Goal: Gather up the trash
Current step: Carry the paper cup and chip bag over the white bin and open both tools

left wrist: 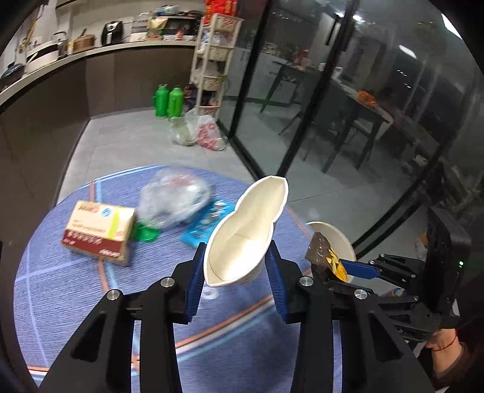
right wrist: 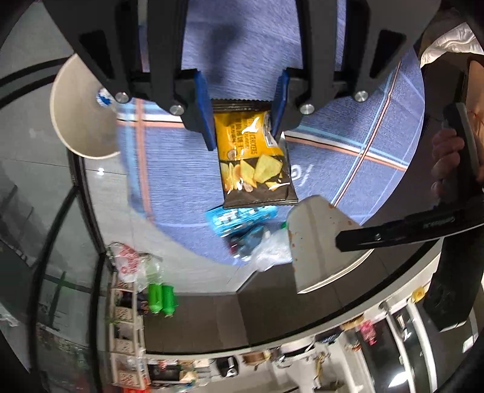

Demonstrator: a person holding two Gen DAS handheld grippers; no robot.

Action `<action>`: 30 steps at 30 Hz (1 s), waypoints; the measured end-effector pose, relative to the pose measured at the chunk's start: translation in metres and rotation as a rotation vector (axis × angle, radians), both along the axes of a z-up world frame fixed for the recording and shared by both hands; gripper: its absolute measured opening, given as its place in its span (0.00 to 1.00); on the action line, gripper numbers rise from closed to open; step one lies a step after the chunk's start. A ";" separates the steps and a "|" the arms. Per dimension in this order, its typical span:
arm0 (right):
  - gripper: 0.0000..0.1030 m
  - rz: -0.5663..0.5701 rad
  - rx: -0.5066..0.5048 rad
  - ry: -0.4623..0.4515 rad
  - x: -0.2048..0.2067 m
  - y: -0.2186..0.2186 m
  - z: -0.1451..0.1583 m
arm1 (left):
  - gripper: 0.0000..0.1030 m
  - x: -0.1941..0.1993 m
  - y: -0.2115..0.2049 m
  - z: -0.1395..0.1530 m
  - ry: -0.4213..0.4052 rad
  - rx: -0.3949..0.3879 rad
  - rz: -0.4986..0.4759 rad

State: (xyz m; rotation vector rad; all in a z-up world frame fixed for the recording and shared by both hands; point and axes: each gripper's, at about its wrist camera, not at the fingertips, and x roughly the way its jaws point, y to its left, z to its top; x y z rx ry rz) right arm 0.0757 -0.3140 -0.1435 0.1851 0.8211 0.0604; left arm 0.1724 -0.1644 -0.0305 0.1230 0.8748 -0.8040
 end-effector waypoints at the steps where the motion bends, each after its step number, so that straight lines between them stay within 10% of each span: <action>1: 0.34 -0.024 -0.002 -0.008 -0.008 -0.008 0.003 | 0.36 -0.004 -0.006 0.003 -0.004 -0.005 -0.013; 14: 0.34 -0.288 0.021 -0.022 -0.076 -0.123 -0.002 | 0.36 -0.043 -0.132 -0.005 0.024 0.005 -0.216; 30: 0.34 -0.399 0.097 0.108 -0.091 -0.202 -0.089 | 0.36 -0.054 -0.270 -0.083 0.076 0.170 -0.360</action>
